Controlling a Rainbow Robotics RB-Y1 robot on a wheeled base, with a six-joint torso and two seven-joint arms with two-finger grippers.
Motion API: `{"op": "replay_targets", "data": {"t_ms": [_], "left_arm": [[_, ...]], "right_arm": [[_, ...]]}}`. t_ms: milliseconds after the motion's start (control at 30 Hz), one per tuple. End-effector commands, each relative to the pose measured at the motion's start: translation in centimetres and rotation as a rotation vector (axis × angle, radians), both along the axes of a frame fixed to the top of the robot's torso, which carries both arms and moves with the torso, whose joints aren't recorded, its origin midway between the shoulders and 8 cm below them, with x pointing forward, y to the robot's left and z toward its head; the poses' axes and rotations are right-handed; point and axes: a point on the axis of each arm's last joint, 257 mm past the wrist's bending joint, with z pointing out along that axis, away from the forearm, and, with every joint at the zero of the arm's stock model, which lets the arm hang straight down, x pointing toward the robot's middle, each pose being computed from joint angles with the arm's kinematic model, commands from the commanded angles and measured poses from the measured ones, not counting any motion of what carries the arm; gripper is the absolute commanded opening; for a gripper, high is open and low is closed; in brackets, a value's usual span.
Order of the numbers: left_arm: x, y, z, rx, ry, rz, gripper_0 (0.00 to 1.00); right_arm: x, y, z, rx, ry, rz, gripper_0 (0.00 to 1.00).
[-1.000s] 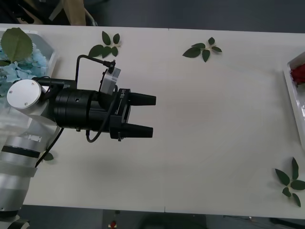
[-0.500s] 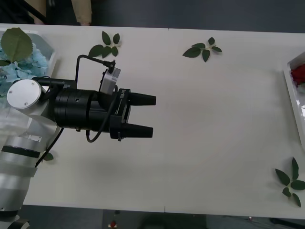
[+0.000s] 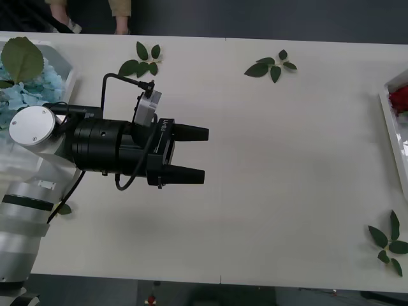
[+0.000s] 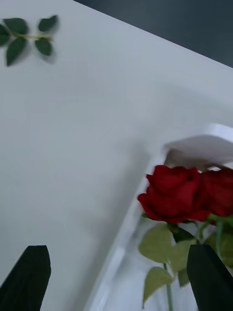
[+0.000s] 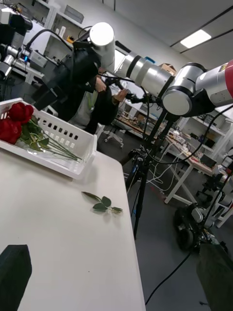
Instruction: Put the red flowers into the right box and the blue flowers into the left box
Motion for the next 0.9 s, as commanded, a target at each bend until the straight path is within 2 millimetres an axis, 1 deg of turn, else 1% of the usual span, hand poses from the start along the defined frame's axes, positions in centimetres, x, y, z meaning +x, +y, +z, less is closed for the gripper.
{"op": "replay_targets", "data": {"t_ms": [33, 200, 267, 333, 433, 467, 533, 633, 767, 800, 900], "left_arm": [[-0.1, -0.5, 1.5, -0.019, -0.060, -0.016, 1.00], [-0.1, -0.5, 1.5, -0.019, -0.060, -0.016, 1.00], [-0.1, -0.5, 1.5, -0.019, -0.060, -0.016, 1.00], [-0.1, -0.5, 1.5, -0.019, -0.060, -0.016, 1.00], [-0.1, -0.5, 1.5, -0.019, -0.060, -0.016, 1.00], [-0.1, -0.5, 1.5, -0.019, -0.060, -0.016, 1.00], [-0.1, -0.5, 1.5, -0.019, -0.060, -0.016, 1.00], [-0.1, -0.5, 1.5, -0.019, -0.060, -0.016, 1.00], [-0.1, -0.5, 1.5, -0.019, -0.060, -0.016, 1.00], [-0.1, -0.5, 1.5, -0.019, -0.060, -0.016, 1.00], [-0.1, -0.5, 1.5, -0.019, -0.060, -0.016, 1.00]], "right_arm": [[0.4, 5.0, 3.2, 0.024, -0.073, 0.168, 0.82], [-1.2, 9.8, 3.7, 0.039, -0.092, 0.369, 0.82], [-1.8, 11.3, 3.7, 0.049, -0.095, 0.432, 0.82], [-2.7, 13.4, 3.6, 0.066, -0.107, 0.520, 0.82], [-3.8, 15.9, 3.4, 0.080, -0.123, 0.624, 0.82], [-4.4, 17.1, 3.3, 0.115, -0.121, 0.658, 0.82], [-5.0, 18.5, 3.2, 0.144, -0.119, 0.695, 0.82], [-6.5, 21.1, 2.8, 0.186, -0.104, 0.779, 0.82], [-8.0, 23.7, 2.3, 0.231, -0.091, 0.860, 0.82], [-8.5, 24.6, 2.3, 0.253, -0.092, 0.887, 0.82], [-9.4, 26.2, 2.2, 0.303, -0.096, 0.931, 0.82]]}}
